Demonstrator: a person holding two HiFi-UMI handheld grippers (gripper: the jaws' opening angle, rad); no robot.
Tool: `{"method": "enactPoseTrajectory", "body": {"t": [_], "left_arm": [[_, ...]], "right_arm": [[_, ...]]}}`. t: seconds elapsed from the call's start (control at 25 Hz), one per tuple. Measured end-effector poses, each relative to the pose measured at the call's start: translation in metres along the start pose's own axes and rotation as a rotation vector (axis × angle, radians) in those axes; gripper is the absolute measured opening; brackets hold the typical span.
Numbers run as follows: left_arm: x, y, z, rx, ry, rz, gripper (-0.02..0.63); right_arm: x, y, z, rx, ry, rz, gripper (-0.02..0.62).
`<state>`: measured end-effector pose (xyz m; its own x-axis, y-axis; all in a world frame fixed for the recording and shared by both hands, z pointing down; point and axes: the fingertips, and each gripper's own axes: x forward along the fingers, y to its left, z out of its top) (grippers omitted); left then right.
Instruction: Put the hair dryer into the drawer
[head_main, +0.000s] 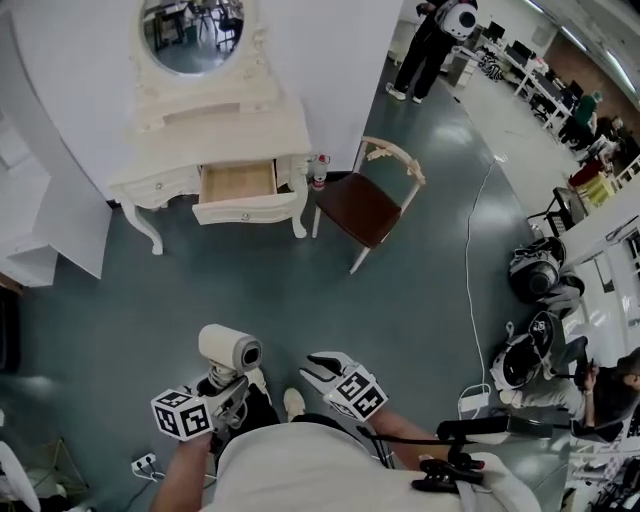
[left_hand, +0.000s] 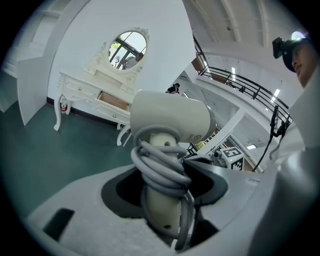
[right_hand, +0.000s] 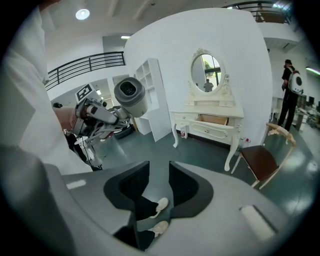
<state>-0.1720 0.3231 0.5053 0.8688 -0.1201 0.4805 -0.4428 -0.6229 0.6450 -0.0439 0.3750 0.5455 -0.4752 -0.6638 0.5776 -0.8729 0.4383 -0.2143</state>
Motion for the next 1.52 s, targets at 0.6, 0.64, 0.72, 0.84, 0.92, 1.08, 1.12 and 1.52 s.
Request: {"method": "enactPoseTrajectory", "body": {"t": [0.6,0.64,0.72,0.84,0.92,1.08,1.12,1.52], "left_arm": [[0.081,0.090,0.153,0.062,0.044,-0.082,0.245],[0.085,0.096,0.166,0.066,0.041,-0.088,0.245],[0.092,0.111,0.191,0.073,0.037,-0.097,0.245],[0.098,0.135,0.221,0.079,0.034,-0.101,0.245],[0.097,0.151,0.234,0.081,0.037,-0.098,0.245],[0.103,0.185,0.255,0.060,0.042,-0.089,0.245],[0.104,0.190,0.259,0.052,0.042,-0.087,0.245],[0.130,0.239,0.289,0.020,0.047,-0.001,0.245]], "right_arm": [[0.067,-0.125,0.116,0.016,-0.010,-0.123,0.124],[0.074,-0.134,0.125,0.016,-0.012,-0.130,0.124],[0.087,-0.151,0.143,0.025,-0.016,-0.144,0.124],[0.107,-0.169,0.168,0.031,-0.010,-0.156,0.123],[0.121,-0.174,0.180,0.028,-0.003,-0.157,0.123],[0.150,-0.192,0.198,0.028,0.008,-0.161,0.123],[0.154,-0.196,0.203,0.024,0.013,-0.159,0.123],[0.197,-0.237,0.240,-0.021,0.031,-0.095,0.120]]}}
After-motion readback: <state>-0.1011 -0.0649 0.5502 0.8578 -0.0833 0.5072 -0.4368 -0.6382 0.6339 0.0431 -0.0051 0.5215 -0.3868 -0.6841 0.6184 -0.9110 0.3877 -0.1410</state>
